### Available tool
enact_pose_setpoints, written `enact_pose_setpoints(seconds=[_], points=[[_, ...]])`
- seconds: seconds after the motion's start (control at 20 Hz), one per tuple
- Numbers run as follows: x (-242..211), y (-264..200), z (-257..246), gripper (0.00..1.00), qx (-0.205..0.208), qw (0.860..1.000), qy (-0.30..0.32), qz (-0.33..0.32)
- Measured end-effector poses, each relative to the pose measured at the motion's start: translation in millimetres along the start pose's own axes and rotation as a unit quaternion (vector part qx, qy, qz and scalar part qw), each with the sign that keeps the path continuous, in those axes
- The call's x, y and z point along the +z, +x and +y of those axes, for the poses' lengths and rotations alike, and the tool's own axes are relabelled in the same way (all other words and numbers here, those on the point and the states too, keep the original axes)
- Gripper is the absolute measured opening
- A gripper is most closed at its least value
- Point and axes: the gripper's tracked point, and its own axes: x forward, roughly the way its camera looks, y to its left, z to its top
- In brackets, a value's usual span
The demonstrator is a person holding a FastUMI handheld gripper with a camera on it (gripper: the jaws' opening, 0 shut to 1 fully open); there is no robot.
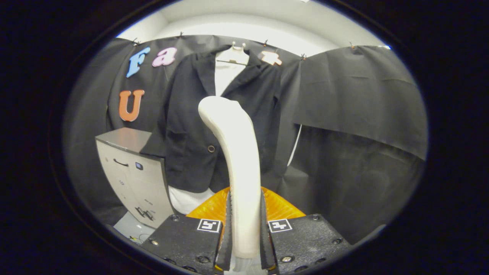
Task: Iron the clothes twice with a garment steamer, once on the left side and once on the right side.
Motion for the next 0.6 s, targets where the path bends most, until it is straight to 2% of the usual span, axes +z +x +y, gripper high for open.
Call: enact_pose_setpoints(seconds=[0.2,0.6], points=[[4.6,-30.8,-15.5,0.32,0.051,0.998,-0.015,-0.025],[-7.9,-80.6,-48.9,0.32,0.097,0.995,0.007,-0.034]])
